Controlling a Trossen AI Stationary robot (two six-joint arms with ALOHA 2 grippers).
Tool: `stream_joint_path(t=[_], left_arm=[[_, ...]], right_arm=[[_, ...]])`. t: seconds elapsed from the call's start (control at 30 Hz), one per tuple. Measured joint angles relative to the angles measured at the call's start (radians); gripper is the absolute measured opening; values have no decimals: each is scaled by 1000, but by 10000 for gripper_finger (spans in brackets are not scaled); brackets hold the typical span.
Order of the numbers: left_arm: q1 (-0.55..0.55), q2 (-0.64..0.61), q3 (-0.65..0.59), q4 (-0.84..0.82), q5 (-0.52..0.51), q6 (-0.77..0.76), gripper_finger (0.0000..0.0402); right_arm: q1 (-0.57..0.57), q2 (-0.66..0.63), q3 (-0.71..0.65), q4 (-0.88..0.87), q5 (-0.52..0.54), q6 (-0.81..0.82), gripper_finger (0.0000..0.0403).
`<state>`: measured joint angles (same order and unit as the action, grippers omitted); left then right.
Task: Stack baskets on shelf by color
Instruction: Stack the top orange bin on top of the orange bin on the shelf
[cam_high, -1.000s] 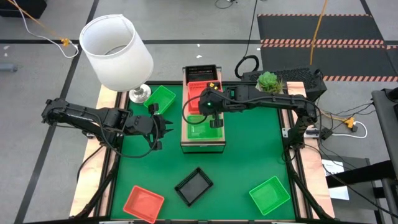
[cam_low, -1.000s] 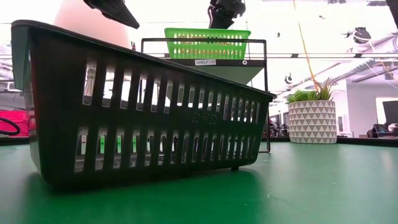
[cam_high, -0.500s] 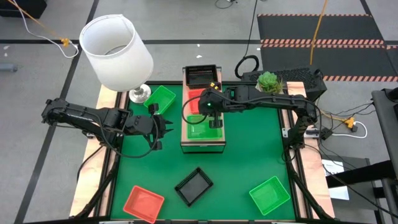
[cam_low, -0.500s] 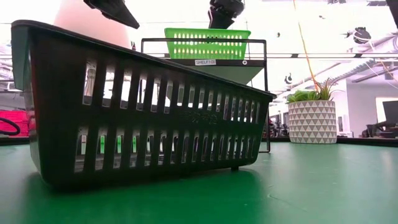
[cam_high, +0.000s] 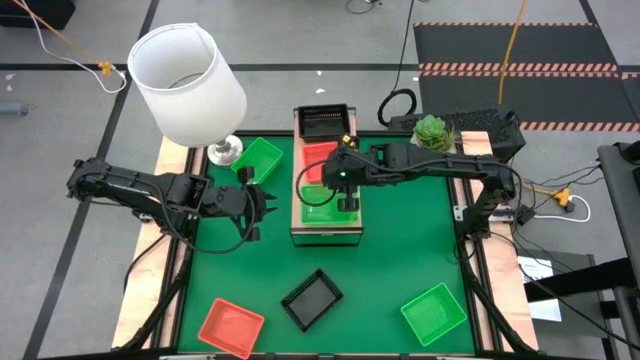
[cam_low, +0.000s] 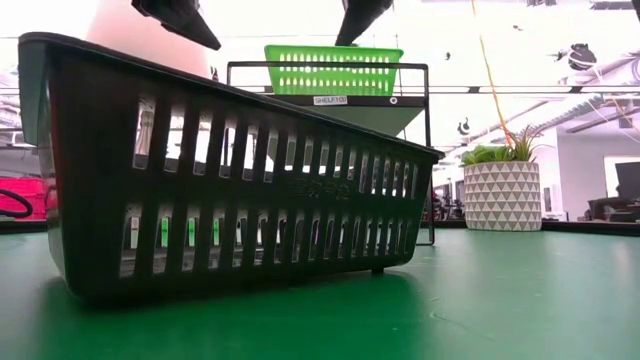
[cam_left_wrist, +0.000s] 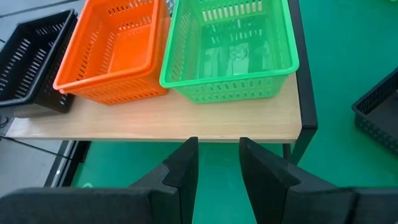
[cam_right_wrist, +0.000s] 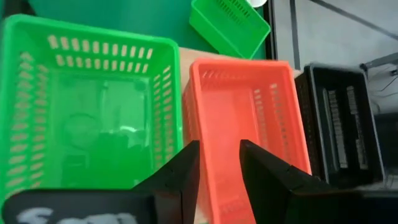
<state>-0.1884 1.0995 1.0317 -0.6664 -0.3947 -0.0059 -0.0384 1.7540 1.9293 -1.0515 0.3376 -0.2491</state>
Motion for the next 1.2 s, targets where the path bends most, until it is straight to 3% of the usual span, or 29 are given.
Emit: stream_joint_path(t=[0.27, 0.4, 0.8, 1.0, 1.2], left_arm=[[0, 0, 0, -15, 0, 0, 120], [0, 0, 0, -15, 0, 0, 120], [0, 0, 0, -11, 0, -3, 120], [0, 0, 0, 12, 0, 4, 120], [0, 0, 0, 24, 0, 19, 120]], right_arm=[[7, -64, 0, -125, 11, 136, 110], [-3, -80, -54, -156, 87, 158, 109], [-91, -185, -390, 1, 104, 137, 36], [-115, -197, -418, 82, 53, 84, 4], [-117, -197, -418, 145, -1, 69, 3]])
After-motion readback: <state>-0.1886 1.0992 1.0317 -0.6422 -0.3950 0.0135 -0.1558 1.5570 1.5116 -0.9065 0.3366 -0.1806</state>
